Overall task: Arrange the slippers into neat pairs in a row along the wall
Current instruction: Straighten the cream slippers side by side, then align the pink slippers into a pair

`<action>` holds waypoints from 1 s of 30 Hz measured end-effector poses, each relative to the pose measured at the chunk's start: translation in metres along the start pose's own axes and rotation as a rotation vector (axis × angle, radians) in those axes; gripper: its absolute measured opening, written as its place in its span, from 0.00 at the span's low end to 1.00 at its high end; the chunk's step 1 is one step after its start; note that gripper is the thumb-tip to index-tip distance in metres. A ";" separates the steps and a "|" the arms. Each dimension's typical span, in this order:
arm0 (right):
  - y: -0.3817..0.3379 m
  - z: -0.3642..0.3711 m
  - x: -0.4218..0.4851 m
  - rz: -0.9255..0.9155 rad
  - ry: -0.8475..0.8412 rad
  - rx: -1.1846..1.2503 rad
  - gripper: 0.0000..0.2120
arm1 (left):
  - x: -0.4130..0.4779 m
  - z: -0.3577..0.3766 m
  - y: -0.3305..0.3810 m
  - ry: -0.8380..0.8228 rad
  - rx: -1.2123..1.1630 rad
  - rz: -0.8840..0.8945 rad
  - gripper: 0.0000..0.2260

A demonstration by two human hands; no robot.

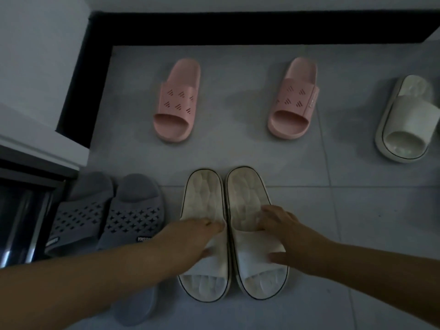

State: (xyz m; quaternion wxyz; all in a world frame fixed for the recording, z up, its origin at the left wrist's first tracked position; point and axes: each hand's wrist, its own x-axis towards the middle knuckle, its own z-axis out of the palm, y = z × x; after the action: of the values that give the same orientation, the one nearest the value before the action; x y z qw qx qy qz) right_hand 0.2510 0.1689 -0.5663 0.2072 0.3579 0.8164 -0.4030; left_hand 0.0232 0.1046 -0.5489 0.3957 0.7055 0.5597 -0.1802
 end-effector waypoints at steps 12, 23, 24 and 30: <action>0.084 -0.195 0.105 0.313 0.604 -0.164 0.51 | 0.108 -0.173 -0.100 0.614 0.054 -0.473 0.46; 0.084 -0.150 0.075 0.268 0.534 -0.334 0.46 | 0.103 -0.157 -0.091 0.665 0.240 -0.609 0.39; 0.085 -0.148 0.067 0.255 0.532 -0.303 0.47 | 0.100 -0.159 -0.080 0.720 0.227 -0.580 0.40; 0.108 -0.139 -0.019 0.262 0.529 -0.172 0.49 | 0.102 -0.170 0.027 0.803 -0.118 -0.173 0.36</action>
State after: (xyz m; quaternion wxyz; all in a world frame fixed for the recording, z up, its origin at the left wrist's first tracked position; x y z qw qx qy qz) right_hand 0.3378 0.3181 -0.5274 0.0671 0.5336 0.8203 -0.1949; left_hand 0.0478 0.2980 -0.5052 0.1692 0.6463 0.7361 0.1089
